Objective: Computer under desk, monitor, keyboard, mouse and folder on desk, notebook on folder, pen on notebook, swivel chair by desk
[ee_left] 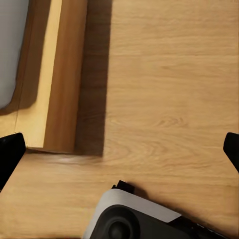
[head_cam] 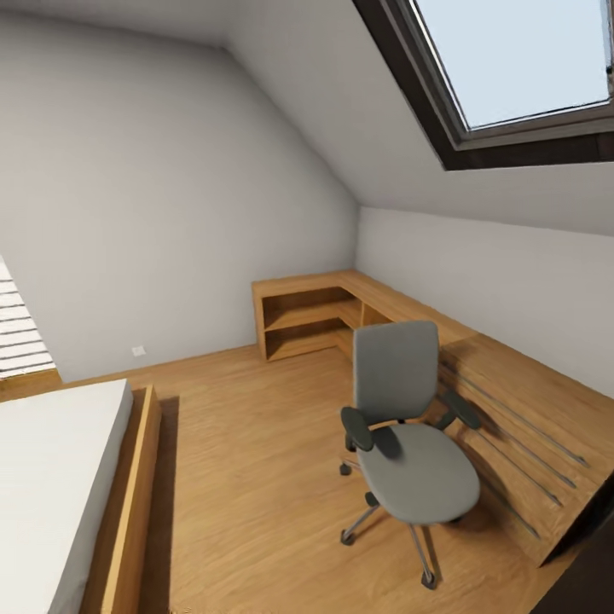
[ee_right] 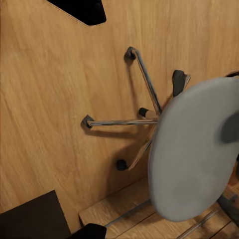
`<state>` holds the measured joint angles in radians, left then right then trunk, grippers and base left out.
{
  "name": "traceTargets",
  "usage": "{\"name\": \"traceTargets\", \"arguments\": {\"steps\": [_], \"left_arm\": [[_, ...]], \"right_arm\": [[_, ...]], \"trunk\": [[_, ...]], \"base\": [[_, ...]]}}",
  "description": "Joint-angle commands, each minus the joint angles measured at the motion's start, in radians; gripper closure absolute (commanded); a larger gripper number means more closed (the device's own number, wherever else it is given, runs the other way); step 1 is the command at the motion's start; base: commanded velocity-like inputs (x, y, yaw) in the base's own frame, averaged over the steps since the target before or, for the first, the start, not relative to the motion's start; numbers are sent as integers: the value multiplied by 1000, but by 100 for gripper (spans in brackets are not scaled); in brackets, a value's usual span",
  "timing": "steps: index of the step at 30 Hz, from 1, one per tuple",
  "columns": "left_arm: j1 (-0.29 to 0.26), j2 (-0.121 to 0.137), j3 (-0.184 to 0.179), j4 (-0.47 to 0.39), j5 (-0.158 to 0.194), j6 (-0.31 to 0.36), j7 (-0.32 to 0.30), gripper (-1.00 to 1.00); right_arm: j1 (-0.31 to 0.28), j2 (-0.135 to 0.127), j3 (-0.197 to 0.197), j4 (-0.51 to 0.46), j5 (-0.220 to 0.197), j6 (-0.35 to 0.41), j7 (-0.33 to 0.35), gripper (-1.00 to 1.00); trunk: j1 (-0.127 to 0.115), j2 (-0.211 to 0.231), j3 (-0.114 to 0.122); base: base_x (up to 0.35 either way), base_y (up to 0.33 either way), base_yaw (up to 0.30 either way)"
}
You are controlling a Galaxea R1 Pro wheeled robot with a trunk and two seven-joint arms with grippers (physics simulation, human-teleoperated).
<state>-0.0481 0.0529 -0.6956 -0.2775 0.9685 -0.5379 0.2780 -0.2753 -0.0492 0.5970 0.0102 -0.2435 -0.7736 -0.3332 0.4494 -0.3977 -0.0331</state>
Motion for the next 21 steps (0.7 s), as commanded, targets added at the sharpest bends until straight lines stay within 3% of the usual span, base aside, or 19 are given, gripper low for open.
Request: {"name": "traceTargets", "arguments": {"steps": [1,4,10,21], "left_arm": [[-1,1,-9,-2,3,-1,9,-100],[-1,0,-11,-2,-2,-1,8,-100],[-1,-1,-12,-2,-47,-1,9,-100],[-1,-1,-12,-2,-55,-1,8,-100]], "right_arm": [[-1,0,9,2,-5,-3,-3,-100],[-1,0,9,2,-5,-3,-3,-100],[-1,-2,8,1,-12,-2,-3,-100],[-1,3,7,2,-17,-1,-3,-100]], "trunk": [[1,-2,-2],[1,-2,-2],[1,-2,-2],[1,-2,-2]], "base": [[92,0,286],[217,0,287],[249,0,273],[228,-43,275]]}}
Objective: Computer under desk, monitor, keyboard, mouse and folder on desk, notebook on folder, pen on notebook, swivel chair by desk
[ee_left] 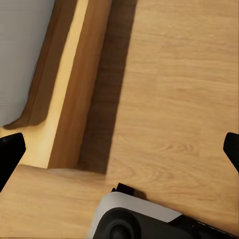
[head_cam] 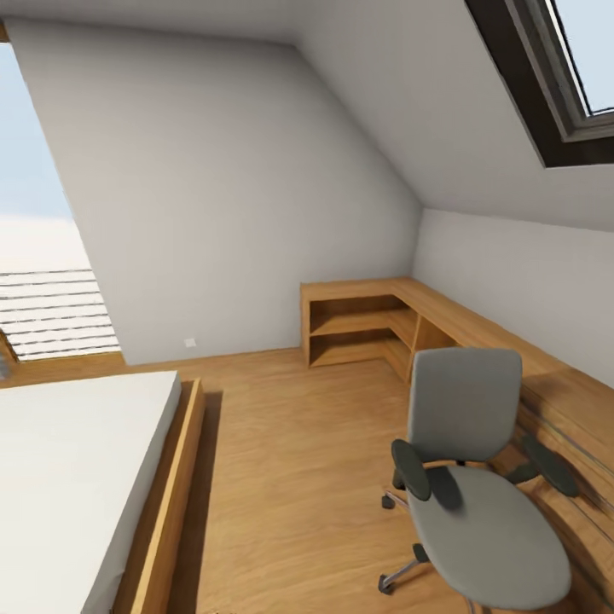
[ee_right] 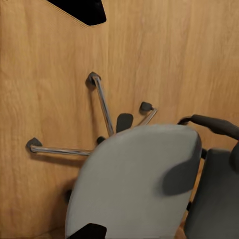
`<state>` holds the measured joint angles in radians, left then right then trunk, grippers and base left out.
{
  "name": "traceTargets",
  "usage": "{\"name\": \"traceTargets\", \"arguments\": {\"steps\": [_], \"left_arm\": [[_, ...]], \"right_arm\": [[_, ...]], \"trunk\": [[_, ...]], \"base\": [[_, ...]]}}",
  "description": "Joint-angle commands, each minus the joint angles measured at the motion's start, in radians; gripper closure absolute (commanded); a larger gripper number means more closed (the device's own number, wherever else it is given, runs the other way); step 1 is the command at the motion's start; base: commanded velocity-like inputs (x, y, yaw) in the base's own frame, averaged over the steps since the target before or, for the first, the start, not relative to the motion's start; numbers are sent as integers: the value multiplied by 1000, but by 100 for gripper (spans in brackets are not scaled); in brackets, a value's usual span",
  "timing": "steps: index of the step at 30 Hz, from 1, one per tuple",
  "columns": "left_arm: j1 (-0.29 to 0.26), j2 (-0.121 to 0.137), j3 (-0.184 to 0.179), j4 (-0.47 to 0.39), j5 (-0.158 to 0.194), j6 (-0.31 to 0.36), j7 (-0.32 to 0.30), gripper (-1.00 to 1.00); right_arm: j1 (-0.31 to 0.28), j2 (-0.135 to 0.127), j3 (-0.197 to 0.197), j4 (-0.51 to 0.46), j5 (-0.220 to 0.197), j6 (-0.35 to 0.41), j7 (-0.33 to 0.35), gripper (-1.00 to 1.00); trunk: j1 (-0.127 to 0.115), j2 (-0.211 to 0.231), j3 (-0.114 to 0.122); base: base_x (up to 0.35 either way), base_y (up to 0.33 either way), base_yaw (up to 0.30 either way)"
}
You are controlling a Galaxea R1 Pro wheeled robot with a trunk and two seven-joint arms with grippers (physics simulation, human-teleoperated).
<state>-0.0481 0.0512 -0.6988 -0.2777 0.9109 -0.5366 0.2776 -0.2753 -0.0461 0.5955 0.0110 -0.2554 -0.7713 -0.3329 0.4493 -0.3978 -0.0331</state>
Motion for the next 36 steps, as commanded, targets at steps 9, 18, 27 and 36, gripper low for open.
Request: {"name": "traceTargets", "arguments": {"steps": [9,18,27,36], "left_arm": [[-1,-1,-11,-1,2,-3,9,-100],[-1,-1,-10,-1,2,-1,8,-100],[-1,-1,-10,-1,2,0,8,-100],[-1,-1,-10,-1,2,0,8,-100]], "right_arm": [[-1,-1,8,0,-5,-3,-3,-100],[-1,-4,7,0,-4,2,1,-100],[-1,-2,8,0,-1,5,2,-100],[-1,-4,8,0,0,6,2,-100]], "trunk": [[1,-2,-2],[1,-2,-2],[1,-2,-2],[1,-2,-2]], "base": [[17,-5,282],[203,0,106],[322,0,5],[328,-47,0]]}}
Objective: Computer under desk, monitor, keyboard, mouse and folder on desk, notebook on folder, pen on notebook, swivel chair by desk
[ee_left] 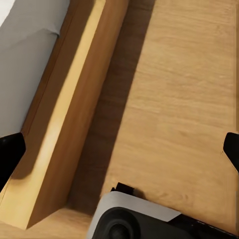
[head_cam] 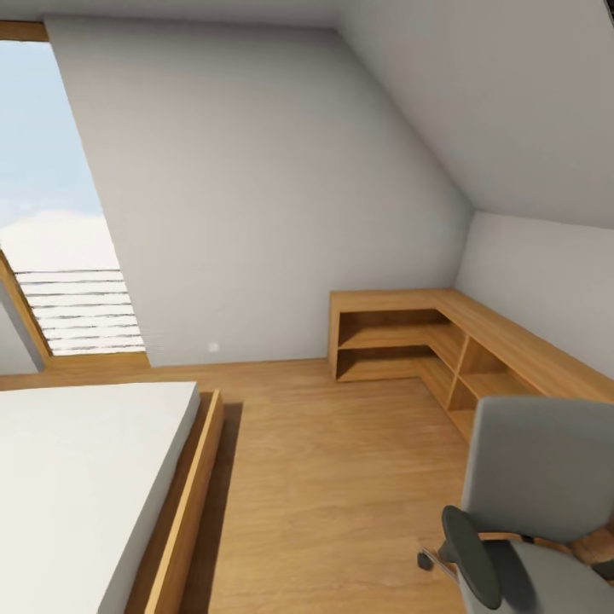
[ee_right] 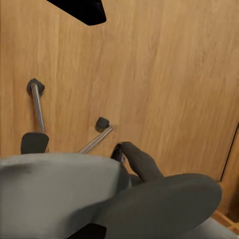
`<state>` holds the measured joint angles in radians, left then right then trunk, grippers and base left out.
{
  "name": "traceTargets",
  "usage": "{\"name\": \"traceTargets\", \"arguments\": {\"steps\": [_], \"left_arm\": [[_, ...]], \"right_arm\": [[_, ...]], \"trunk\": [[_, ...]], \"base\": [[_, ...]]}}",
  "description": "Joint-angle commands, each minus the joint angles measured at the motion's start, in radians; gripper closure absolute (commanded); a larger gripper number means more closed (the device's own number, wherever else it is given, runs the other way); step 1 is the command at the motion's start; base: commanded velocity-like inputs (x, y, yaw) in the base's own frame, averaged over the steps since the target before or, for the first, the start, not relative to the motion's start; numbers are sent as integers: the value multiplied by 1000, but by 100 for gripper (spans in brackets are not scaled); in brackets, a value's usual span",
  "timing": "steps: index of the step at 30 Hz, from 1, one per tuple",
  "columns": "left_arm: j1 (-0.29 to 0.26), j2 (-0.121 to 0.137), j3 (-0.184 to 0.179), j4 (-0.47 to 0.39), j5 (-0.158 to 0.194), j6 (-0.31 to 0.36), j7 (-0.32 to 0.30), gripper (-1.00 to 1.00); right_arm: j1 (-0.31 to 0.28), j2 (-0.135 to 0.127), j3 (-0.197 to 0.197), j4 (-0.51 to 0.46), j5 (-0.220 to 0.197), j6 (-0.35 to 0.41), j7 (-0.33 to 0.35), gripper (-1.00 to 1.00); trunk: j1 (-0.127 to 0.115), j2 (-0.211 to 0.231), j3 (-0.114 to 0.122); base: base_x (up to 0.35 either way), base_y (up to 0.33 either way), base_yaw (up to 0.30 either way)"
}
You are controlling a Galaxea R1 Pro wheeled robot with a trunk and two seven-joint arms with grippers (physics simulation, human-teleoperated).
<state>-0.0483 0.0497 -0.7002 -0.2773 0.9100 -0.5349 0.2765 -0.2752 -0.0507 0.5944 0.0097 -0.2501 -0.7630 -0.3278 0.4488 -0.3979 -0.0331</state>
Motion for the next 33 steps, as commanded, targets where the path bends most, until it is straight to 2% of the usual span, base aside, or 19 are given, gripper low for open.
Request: {"name": "traceTargets", "arguments": {"steps": [1,13,21,33], "left_arm": [[-1,1,-9,-2,3,-2,9,-100],[-1,1,-9,-2,3,-2,9,-100],[-1,1,-9,-2,3,-2,9,-100],[-1,1,-9,-2,3,-2,9,-100]], "right_arm": [[-1,1,9,1,-6,-3,-4,-100],[-1,2,10,2,-5,-2,-3,-100],[-1,2,10,3,-5,-2,-2,-100],[-1,3,10,3,-3,-2,-3,-100]], "trunk": [[1,-2,-2],[1,-2,-2],[1,-2,-2],[1,-2,-2]], "base": [[328,-70,0],[328,-47,0],[306,51,0],[67,25,28]]}}
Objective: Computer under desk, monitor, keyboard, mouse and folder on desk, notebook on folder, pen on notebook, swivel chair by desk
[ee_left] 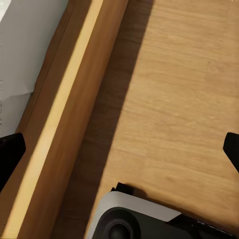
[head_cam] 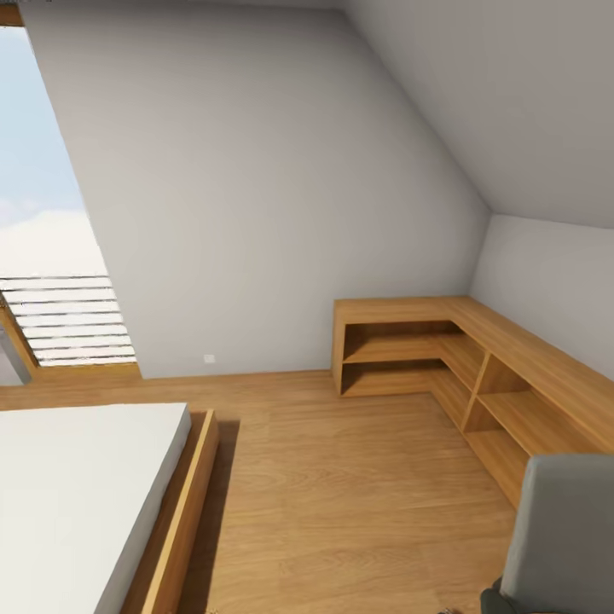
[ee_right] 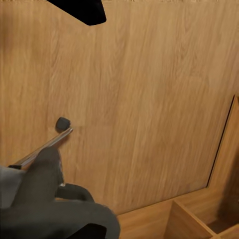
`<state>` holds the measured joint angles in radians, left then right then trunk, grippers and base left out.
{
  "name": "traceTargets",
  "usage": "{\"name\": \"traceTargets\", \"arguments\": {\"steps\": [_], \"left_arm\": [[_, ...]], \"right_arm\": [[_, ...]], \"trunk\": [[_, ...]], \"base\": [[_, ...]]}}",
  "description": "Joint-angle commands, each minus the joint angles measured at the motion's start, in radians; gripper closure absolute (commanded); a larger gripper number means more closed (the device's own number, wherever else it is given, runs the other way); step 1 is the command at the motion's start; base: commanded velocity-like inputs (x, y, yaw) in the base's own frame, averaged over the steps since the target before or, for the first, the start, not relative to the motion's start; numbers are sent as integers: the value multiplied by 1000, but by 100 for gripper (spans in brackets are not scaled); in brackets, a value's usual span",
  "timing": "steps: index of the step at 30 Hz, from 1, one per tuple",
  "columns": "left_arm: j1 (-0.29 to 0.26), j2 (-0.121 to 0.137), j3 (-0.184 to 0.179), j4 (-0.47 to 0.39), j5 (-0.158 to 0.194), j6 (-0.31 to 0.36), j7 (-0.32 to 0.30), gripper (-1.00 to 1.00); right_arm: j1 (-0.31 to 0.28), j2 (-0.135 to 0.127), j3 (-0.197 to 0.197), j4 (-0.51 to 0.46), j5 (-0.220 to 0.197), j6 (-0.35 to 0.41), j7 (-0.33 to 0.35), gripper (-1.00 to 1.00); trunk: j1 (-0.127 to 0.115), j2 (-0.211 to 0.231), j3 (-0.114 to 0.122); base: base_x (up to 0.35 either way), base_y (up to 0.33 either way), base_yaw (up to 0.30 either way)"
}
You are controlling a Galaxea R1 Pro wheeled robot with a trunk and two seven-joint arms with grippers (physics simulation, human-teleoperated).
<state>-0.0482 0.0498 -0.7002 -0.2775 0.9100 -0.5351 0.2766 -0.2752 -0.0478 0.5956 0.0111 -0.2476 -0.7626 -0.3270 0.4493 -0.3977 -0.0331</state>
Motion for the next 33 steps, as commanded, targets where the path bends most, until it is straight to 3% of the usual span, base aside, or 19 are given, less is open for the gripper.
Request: {"name": "traceTargets", "arguments": {"steps": [1,17,23,33], "left_arm": [[-1,1,-9,-2,3,-2,9,-100],[-1,1,-8,-2,4,-3,9,-100],[-1,1,-7,-2,4,-2,9,-100],[-1,1,-7,-2,3,-2,9,-100]], "right_arm": [[-1,0,9,1,-6,-3,-4,-100],[-1,0,9,1,-6,-3,-4,-100],[-1,-1,9,1,-6,-3,-3,-100],[-1,-1,9,1,-6,-3,-3,-100]], "trunk": [[1,-2,-2],[1,-2,-2],[1,-2,-2],[1,-2,-2]], "base": [[8,3,171],[2,1,237],[88,0,74],[275,0,11]]}}
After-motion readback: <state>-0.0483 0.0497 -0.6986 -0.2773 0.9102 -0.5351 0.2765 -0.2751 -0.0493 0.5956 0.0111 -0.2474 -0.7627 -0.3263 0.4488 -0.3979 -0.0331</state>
